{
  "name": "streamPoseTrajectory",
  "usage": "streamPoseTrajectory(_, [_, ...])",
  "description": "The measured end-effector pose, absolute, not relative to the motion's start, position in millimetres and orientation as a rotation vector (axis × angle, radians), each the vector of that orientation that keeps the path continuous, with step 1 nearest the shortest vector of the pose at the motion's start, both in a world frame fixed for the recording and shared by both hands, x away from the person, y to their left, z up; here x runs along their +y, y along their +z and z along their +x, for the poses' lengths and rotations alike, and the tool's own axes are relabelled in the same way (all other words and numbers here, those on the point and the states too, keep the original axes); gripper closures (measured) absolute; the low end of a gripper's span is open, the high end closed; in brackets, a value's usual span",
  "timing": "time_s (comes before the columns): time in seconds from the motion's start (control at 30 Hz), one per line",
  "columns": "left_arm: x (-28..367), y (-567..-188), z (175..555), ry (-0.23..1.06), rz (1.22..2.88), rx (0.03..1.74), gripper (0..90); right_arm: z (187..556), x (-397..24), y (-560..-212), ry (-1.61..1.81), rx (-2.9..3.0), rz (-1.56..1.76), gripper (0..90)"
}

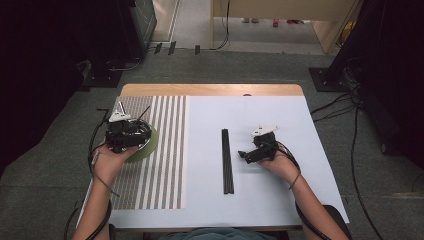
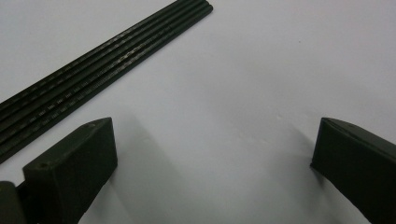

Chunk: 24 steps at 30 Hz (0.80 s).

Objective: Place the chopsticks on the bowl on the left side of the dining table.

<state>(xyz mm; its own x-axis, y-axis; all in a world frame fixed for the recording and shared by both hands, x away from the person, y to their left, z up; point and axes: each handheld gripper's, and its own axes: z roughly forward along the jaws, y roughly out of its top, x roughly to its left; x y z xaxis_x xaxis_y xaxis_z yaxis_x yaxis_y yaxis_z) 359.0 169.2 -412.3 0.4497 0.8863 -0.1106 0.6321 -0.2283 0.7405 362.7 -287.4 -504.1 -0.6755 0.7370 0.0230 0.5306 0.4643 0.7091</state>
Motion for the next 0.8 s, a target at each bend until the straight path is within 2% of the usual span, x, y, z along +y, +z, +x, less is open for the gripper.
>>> streamPoseTrajectory(0.8, [127, -417, 353, 0.459, 2.009, 1.205, 35.4, 362, -287, -504, 1.026, 2.427, 1.085, 0.0])
